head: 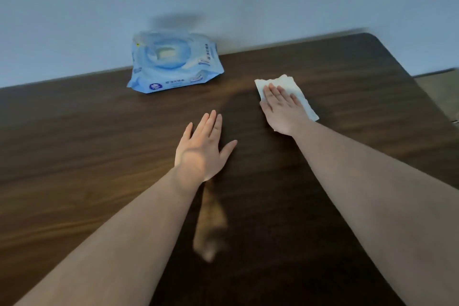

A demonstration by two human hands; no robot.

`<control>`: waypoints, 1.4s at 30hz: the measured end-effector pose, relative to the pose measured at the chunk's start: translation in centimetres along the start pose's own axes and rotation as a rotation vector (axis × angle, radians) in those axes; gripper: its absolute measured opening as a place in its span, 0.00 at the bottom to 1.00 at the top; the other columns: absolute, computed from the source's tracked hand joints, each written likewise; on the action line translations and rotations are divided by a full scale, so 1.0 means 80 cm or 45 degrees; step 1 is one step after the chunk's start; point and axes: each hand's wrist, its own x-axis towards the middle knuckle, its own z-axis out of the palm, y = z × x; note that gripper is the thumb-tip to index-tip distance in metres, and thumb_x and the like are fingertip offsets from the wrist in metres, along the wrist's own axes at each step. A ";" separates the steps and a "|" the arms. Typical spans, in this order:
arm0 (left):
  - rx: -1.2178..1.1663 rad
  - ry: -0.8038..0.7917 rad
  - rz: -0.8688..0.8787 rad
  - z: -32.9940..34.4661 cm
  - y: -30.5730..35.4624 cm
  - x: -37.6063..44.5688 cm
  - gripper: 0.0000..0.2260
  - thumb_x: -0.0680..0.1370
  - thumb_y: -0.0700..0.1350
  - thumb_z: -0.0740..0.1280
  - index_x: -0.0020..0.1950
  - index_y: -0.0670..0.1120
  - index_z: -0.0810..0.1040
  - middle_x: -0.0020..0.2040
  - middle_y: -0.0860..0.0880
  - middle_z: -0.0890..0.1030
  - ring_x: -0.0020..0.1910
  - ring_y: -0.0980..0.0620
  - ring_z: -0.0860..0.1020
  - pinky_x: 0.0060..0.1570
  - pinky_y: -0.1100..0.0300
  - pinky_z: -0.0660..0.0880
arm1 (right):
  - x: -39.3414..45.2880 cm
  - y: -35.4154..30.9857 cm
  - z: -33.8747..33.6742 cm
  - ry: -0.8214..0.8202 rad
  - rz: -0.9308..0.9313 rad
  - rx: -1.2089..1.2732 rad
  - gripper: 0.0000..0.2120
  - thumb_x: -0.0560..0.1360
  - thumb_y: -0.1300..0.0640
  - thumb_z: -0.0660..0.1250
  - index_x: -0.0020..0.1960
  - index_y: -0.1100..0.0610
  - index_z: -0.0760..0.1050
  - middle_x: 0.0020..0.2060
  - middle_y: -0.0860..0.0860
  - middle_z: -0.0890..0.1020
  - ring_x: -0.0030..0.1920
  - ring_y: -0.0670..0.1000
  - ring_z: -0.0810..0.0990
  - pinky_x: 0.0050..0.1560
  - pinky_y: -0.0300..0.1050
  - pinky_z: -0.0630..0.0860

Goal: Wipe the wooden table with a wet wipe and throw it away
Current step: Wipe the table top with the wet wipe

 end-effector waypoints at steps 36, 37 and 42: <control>-0.030 -0.123 -0.123 0.009 -0.024 -0.074 0.35 0.77 0.68 0.44 0.78 0.52 0.40 0.78 0.53 0.39 0.76 0.54 0.39 0.74 0.48 0.41 | -0.128 -0.008 0.035 -0.052 0.068 0.063 0.26 0.82 0.47 0.39 0.76 0.51 0.35 0.77 0.47 0.38 0.76 0.49 0.37 0.74 0.51 0.35; -0.030 -0.108 -0.165 0.010 -0.047 -0.089 0.35 0.77 0.68 0.44 0.78 0.52 0.40 0.78 0.53 0.39 0.76 0.54 0.39 0.74 0.48 0.41 | -0.127 -0.034 0.041 -0.059 0.017 0.046 0.26 0.82 0.47 0.39 0.76 0.51 0.35 0.77 0.47 0.38 0.76 0.49 0.37 0.74 0.51 0.35; -0.055 -0.024 -0.384 0.017 -0.159 -0.169 0.34 0.77 0.67 0.43 0.78 0.51 0.39 0.78 0.53 0.39 0.76 0.54 0.39 0.74 0.48 0.41 | -0.125 -0.179 0.071 -0.107 -0.236 -0.032 0.26 0.82 0.47 0.39 0.76 0.51 0.36 0.77 0.47 0.39 0.77 0.50 0.38 0.74 0.52 0.35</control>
